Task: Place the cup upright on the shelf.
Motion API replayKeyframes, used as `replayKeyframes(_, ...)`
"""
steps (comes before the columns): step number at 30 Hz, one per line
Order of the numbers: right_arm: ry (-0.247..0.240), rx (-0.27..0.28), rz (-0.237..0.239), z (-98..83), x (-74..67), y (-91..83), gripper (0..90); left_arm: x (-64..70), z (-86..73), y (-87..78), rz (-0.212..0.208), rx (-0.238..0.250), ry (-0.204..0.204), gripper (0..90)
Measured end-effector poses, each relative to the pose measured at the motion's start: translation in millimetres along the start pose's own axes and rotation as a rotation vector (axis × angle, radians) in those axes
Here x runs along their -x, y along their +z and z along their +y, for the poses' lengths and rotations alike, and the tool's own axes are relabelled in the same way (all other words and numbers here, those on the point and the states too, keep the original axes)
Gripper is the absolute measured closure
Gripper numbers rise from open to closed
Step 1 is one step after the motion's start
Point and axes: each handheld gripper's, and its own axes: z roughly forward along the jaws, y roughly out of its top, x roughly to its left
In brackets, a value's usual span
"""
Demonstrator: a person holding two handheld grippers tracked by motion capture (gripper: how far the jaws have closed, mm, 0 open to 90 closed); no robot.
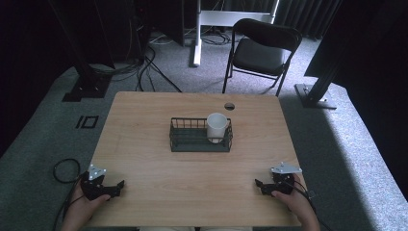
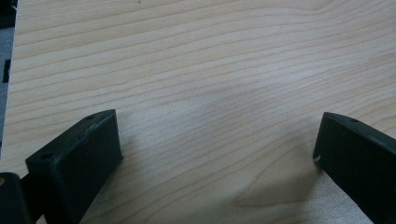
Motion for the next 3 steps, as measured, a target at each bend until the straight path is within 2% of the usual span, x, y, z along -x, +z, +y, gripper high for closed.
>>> replayKeyframes(3, 0.000, 0.000, 0.000, 0.0, 0.0, 0.0, 11.7, 0.0, 0.0, 0.0, 0.000, 0.000, 0.000, 1.2)
